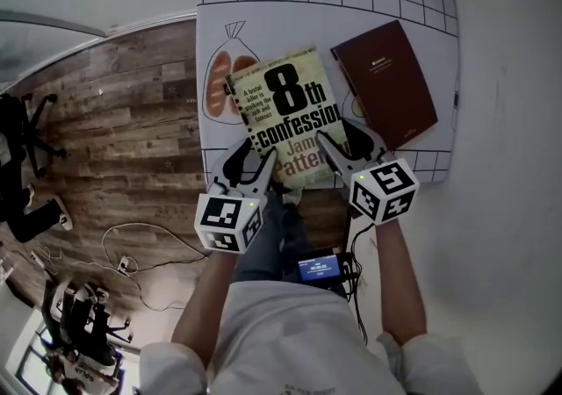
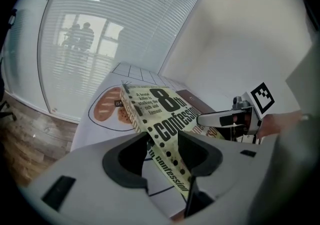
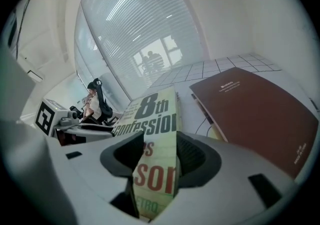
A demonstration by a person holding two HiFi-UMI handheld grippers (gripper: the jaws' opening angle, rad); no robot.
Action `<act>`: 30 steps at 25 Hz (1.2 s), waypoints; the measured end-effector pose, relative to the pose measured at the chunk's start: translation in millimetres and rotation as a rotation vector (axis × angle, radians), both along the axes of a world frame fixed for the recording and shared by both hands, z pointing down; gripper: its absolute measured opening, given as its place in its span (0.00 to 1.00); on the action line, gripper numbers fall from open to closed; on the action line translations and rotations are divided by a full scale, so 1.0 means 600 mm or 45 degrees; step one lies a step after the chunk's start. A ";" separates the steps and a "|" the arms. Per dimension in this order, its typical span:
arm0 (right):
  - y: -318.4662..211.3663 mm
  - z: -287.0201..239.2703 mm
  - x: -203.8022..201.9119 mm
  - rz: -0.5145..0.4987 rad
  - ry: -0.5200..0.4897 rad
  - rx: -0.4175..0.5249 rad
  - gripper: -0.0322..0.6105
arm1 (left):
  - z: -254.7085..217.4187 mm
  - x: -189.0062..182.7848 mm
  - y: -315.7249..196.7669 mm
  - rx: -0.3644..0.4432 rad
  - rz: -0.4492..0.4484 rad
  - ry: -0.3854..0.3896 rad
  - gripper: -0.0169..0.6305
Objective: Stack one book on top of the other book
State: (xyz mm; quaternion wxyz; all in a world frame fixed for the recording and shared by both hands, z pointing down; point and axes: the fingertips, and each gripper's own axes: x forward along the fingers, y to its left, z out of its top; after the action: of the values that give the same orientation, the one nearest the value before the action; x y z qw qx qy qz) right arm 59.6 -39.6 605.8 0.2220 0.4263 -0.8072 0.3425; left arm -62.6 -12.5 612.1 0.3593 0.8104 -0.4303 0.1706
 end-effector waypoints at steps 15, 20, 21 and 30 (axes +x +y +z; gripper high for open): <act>0.007 -0.062 -0.019 -0.012 0.001 0.030 0.37 | -0.064 -0.024 -0.009 0.054 -0.021 0.005 0.32; 0.010 -0.088 -0.016 -0.016 0.005 0.051 0.37 | -0.089 -0.021 -0.008 0.074 -0.029 0.001 0.32; 0.009 -0.093 -0.015 -0.016 0.005 0.056 0.37 | -0.094 -0.020 -0.008 0.080 -0.027 -0.001 0.32; 0.017 -0.142 -0.013 -0.006 -0.008 0.084 0.36 | -0.143 -0.019 -0.002 0.108 -0.040 0.020 0.32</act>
State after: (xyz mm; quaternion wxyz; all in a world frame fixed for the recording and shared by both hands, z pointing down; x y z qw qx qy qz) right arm 52.0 -29.2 520.5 0.2061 0.4305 -0.8198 0.3165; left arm -73.8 -13.9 526.0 0.3304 0.8193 -0.4470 0.1402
